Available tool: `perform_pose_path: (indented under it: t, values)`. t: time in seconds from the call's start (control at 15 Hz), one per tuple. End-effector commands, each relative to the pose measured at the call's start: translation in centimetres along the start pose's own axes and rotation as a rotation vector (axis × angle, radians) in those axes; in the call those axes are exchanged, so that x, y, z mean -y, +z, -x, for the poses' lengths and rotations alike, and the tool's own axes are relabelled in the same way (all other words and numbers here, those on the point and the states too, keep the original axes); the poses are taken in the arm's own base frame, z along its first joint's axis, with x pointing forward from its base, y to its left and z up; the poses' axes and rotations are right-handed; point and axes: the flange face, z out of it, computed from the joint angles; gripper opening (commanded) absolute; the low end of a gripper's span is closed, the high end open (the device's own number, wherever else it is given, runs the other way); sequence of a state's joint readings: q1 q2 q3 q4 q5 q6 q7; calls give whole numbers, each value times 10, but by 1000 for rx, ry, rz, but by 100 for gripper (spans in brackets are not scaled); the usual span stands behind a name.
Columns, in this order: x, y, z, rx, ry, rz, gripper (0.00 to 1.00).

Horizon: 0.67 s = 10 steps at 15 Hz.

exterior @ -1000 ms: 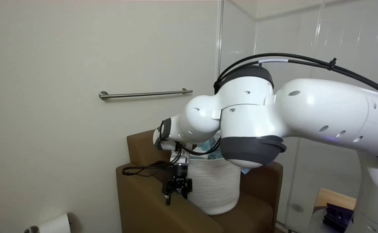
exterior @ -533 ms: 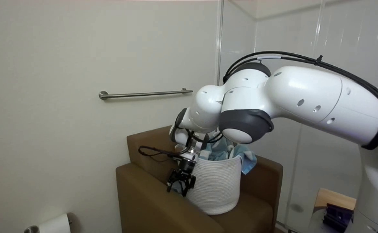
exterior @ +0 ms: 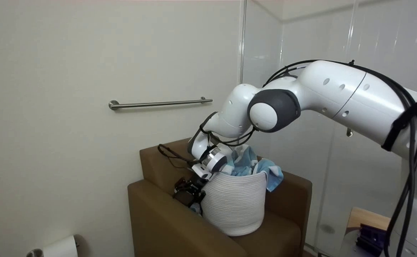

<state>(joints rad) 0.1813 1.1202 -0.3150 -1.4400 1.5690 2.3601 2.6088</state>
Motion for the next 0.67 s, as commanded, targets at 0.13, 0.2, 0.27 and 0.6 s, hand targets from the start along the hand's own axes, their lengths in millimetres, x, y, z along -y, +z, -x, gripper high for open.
perform_pose_path:
  t: [0.13, 0.2, 0.27, 0.6]
  values:
    - [-57, 6, -4, 290, 60, 4, 100]
    - [-61, 4, -7, 339, 75, -21, 100]
    - [-66, -2, -10, 392, 85, -47, 100]
    - [-50, -32, -73, 561, 167, -280, 100]
